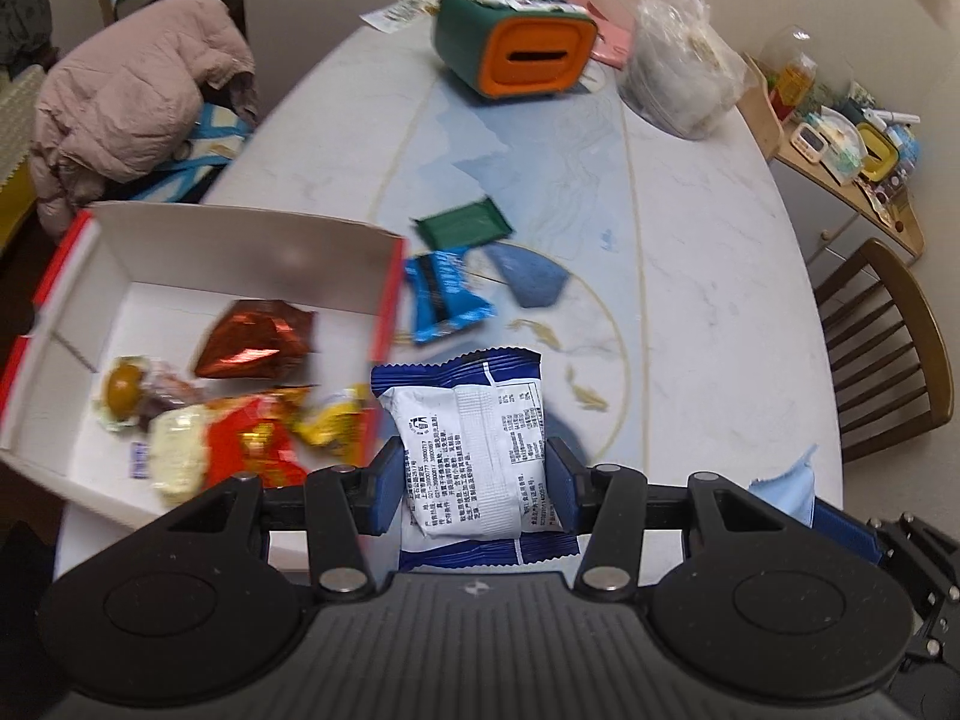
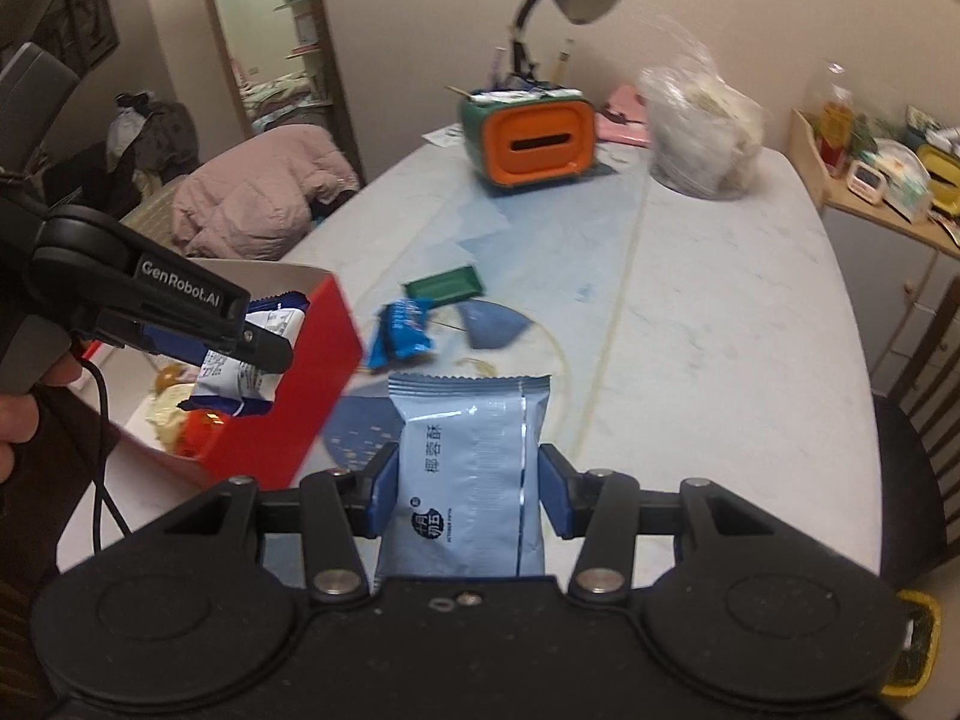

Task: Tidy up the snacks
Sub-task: 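Carry the biscuit packet with the left tool while the right tool carries the light-blue packet over the box, then open the left tool to drop the biscuit packet while the right tool releases the light-blue packet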

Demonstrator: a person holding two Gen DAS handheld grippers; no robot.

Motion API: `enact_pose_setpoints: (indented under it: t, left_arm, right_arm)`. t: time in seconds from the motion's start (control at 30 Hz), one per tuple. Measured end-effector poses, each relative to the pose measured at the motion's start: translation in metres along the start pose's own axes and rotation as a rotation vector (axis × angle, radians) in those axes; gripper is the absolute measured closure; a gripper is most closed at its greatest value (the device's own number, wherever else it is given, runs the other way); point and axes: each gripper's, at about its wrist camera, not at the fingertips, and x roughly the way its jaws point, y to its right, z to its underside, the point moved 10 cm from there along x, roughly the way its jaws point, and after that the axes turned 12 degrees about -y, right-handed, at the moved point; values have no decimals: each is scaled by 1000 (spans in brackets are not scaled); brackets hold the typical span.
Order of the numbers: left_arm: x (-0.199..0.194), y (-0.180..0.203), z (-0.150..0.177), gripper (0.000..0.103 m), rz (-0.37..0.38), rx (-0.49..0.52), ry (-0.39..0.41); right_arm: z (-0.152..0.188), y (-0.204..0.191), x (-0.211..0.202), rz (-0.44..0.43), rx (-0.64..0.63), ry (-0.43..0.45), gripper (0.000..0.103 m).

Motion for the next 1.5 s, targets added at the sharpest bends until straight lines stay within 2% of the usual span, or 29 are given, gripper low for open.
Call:
enact_pose_setpoints:
  t: [0.47,0.77,1.2,1.4,1.5]
  left_arm:
    - [-41,-120,8,55,-37,-69,51]
    - [-50,-179,3,55,-61,-83,65]
    - [-11,-235,-16,55,-139,-47,-8]
    - [15,-244,-25,55,-162,-17,-51]
    - [30,-247,-29,55,-147,-18,-79]
  right_arm:
    - [-35,-121,18,-31,-147,4,56]
    - [-52,-176,43,-38,-194,-10,56]
    - [-70,-213,114,-4,-204,-91,56]
    - [-68,-225,146,-10,-190,-157,56]
    - [-65,-227,159,-1,-190,-174,56]
